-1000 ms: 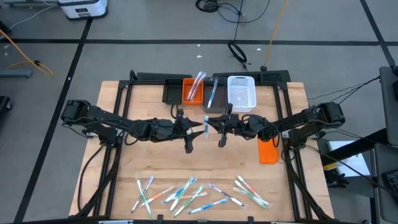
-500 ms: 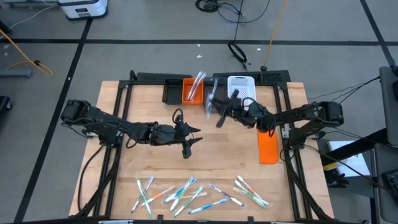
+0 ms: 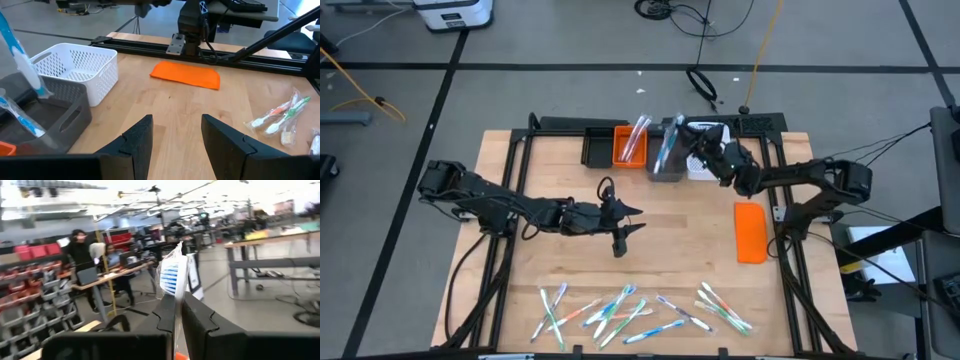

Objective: Pick & Place Toothbrushes
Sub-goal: Put the blue toothbrush into the gray bin

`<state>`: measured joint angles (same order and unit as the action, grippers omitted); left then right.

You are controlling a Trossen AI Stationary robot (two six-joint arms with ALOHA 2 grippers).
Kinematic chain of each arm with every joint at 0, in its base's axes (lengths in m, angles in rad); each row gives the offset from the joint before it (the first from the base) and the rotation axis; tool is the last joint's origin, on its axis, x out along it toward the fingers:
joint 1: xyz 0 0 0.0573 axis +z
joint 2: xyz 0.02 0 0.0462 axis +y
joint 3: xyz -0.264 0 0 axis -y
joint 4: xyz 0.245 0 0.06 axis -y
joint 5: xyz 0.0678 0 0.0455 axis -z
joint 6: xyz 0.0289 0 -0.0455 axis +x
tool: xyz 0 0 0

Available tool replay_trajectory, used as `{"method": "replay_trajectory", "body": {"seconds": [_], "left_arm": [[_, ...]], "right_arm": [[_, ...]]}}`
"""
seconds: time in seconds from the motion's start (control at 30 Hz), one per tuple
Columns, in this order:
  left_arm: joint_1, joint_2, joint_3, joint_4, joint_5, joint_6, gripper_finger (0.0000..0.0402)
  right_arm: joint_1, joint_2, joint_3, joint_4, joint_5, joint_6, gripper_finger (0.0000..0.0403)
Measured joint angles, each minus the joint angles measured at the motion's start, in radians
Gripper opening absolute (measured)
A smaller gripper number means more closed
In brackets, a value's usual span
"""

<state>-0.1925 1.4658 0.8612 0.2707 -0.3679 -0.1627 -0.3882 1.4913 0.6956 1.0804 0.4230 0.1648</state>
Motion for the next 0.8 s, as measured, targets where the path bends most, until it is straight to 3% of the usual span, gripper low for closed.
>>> {"method": "replay_trajectory", "body": {"seconds": [0.53, 0.8], "left_arm": [[0.000, 0.000, 0.000, 0.001, 0.000, 0.002, 0.0166], [0.001, 0.000, 0.000, -0.006, 0.000, 0.002, 0.0166]], "right_arm": [[-0.105, 0.263, 0.000, 0.119, -0.008, 0.234, 0.0007], [-0.106, 0.308, 0.000, 0.131, -0.009, 0.250, 0.0008]]}}
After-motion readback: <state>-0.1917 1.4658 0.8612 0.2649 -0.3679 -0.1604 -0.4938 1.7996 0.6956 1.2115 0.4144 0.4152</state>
